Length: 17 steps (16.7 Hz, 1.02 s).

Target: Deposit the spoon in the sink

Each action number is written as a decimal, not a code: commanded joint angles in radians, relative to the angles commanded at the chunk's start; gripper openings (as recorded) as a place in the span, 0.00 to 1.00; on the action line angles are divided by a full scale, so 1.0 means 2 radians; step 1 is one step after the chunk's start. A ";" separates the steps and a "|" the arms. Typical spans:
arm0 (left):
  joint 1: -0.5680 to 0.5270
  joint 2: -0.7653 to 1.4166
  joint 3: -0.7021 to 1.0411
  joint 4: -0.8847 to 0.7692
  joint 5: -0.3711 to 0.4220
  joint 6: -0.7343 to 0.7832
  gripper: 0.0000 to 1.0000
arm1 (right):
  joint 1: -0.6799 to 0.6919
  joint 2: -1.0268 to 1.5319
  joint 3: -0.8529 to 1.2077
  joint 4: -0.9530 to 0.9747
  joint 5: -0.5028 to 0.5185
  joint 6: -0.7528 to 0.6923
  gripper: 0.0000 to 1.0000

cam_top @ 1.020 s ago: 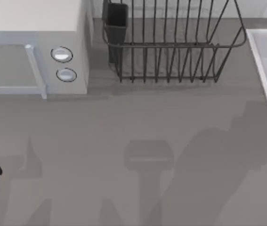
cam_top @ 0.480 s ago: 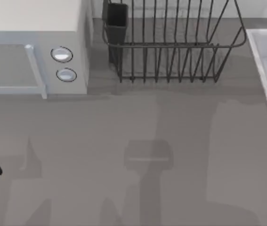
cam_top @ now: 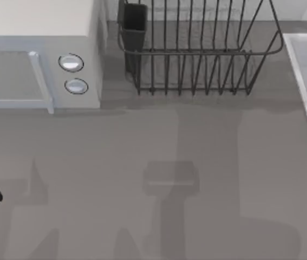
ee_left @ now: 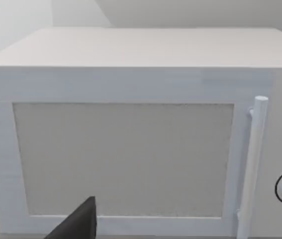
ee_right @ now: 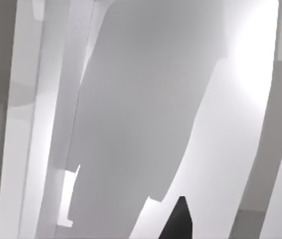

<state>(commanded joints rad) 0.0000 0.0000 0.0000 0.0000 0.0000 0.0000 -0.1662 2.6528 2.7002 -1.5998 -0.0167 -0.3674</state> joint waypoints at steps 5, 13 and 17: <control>0.000 0.000 0.000 0.000 0.000 0.000 1.00 | -0.001 -0.015 -0.039 0.035 -0.001 0.001 0.00; 0.000 0.000 0.000 0.000 0.000 0.000 1.00 | 0.002 -0.039 -0.164 0.126 0.000 0.002 0.00; 0.000 0.000 0.000 0.000 0.000 0.000 1.00 | 0.002 -0.039 -0.164 0.126 0.000 0.002 0.08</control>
<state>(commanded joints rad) 0.0000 0.0000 0.0000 0.0000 0.0000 0.0000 -0.1621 2.5757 2.3721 -1.3487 -0.0177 -0.3640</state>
